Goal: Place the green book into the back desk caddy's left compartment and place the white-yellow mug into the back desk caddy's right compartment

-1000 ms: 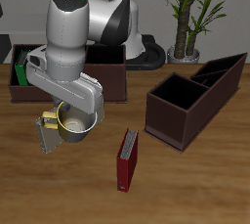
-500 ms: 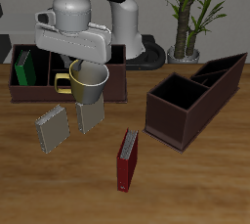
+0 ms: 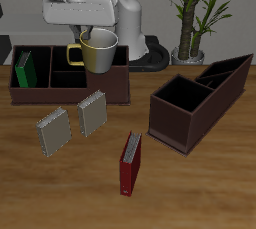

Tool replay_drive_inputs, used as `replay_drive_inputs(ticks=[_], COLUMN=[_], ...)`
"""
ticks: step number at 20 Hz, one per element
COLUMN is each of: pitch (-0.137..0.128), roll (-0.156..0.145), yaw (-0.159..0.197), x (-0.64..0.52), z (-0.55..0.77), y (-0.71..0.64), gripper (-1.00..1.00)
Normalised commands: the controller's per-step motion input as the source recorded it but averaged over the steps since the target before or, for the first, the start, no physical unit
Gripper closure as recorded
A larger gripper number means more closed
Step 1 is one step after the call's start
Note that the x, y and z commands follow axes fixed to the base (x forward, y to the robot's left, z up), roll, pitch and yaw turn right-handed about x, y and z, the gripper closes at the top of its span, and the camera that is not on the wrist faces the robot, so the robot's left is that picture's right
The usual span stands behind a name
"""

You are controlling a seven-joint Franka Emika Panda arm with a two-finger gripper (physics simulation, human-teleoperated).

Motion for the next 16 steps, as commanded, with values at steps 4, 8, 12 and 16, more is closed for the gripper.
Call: replay_drive_inputs(ticks=[4, 8, 12, 16], pitch=[-0.042, -0.059, -0.040, -0.008], roll=[0.018, 0.049, 0.076, 0.015], yaw=[0.048, 0.077, 0.078, 0.049], x=[-0.43, -0.58, -0.59, -0.33], z=[0.31, 0.37, 0.20, 0.03], y=[-0.03, 0.13, 0.36, 0.23], gripper=[1.00, 1.00, 1.00, 1.00])
